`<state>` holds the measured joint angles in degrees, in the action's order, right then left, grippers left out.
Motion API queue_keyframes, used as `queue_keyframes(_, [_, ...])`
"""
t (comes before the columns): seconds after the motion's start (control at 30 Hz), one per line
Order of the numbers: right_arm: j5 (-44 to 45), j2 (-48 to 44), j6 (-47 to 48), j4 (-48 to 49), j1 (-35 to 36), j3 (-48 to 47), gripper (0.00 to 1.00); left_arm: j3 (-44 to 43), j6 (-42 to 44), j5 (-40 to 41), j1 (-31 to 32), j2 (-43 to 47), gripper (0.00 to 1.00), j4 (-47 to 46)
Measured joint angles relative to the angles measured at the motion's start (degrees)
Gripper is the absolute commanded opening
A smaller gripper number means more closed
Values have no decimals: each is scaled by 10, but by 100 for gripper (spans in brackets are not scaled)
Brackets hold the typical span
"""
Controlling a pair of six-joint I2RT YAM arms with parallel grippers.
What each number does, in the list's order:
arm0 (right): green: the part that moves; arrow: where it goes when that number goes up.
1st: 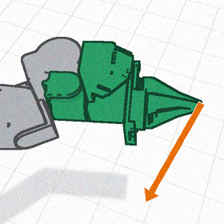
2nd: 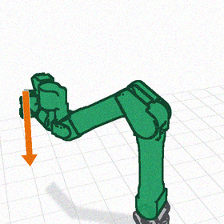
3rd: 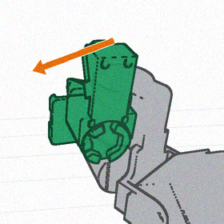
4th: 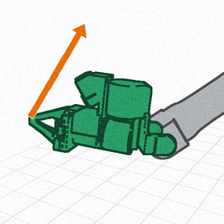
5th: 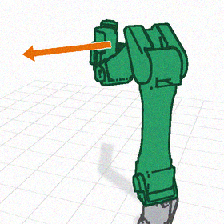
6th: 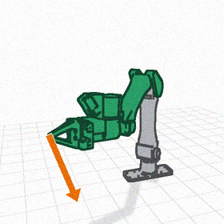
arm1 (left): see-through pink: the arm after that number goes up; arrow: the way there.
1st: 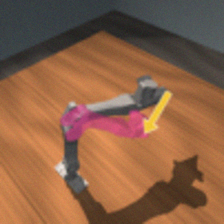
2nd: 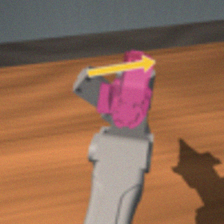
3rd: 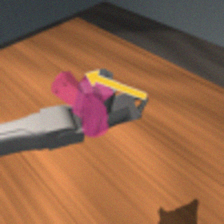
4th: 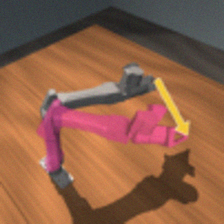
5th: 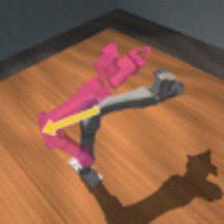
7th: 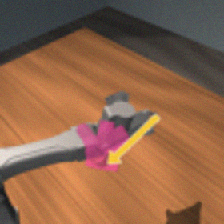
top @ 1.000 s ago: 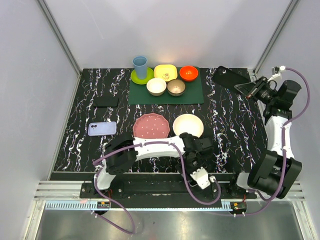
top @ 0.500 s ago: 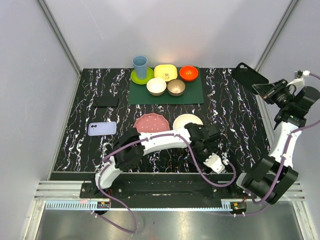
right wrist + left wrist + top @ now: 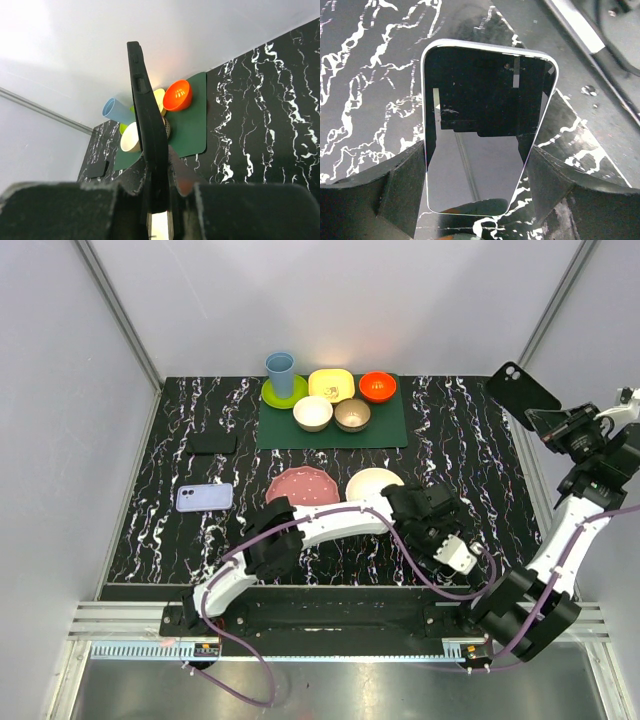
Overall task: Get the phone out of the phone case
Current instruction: Place the phone at the center of the board.
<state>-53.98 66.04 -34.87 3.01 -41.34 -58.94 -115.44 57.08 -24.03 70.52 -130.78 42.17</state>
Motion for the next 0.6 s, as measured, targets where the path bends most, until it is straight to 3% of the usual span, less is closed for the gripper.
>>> queue_keyframes(0.23, [38, -32, 17, -24, -23, -4, 0, -33, -12, 40, -3, -47, 0, -79])
queue_keyframes(0.6, [53, -42, 20, -29, -64, -4, 0, -86, 1, 168, -11, -139, 0, -215])
